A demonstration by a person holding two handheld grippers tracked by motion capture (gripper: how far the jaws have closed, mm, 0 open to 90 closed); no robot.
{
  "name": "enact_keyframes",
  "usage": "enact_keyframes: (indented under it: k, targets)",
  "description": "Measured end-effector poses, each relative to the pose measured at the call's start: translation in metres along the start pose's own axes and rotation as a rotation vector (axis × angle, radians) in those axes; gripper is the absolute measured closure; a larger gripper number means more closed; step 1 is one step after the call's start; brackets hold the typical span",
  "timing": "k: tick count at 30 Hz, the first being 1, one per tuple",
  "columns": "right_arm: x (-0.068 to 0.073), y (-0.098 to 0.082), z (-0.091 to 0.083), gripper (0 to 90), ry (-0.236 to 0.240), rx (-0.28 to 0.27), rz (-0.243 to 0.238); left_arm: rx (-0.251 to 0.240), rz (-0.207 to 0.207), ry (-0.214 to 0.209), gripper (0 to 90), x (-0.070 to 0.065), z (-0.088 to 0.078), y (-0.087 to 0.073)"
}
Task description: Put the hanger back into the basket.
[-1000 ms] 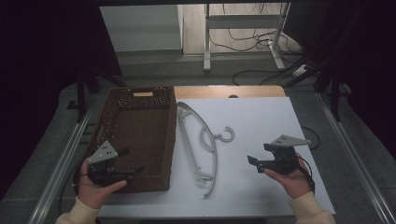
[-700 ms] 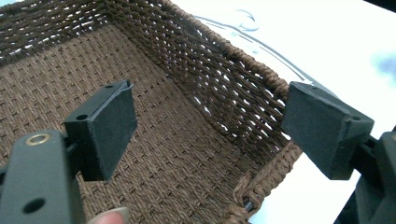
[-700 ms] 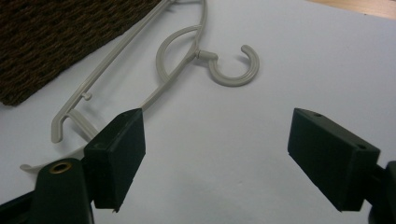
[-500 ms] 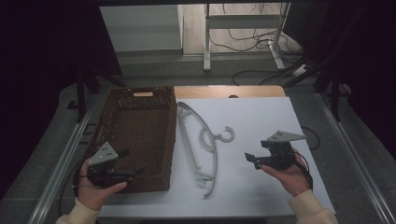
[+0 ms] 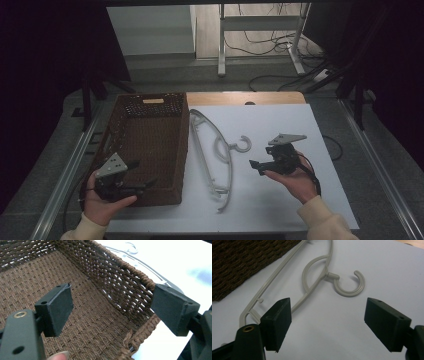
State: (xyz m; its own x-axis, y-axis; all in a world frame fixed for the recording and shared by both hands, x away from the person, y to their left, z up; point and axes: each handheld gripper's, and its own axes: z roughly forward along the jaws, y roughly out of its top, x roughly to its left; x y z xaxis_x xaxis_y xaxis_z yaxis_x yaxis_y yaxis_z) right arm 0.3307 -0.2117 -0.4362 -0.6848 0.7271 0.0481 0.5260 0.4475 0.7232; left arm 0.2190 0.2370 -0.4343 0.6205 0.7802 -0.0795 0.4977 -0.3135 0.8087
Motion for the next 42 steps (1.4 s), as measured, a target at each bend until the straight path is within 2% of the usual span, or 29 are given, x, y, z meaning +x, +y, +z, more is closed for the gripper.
enact_keyframes:
  k: [8, 16, 21, 27, 37, 42]
  targets:
    - [0.003, 0.006, 0.014, 22.7, 0.016, 0.028, -0.006, 0.0, 0.004, -0.002, 18.0, 0.0, 0.0, 0.001]
    - [0.006, 0.019, 0.03, 23.3, 0.039, 0.037, -0.016, 0.009, 0.003, -0.011, 17.9, -0.001, 0.002, 0.0]
    - [0.008, 0.027, 0.043, 25.8, 0.057, 0.057, -0.014, 0.013, 0.001, -0.016, 17.9, 0.0, 0.002, 0.0]
    - [0.008, 0.031, 0.051, 28.9, 0.072, 0.078, -0.006, 0.02, 0.001, -0.018, 18.0, -0.001, 0.003, 0.0]
    - [0.003, 0.04, 0.062, 31.6, 0.06, 0.099, 0.015, 0.022, 0.004, -0.018, 18.0, -0.001, 0.004, 0.001]
    - [-0.001, 0.055, 0.08, 33.1, 0.044, 0.126, 0.041, 0.015, 0.0, -0.02, 18.0, 0.001, 0.003, 0.001]
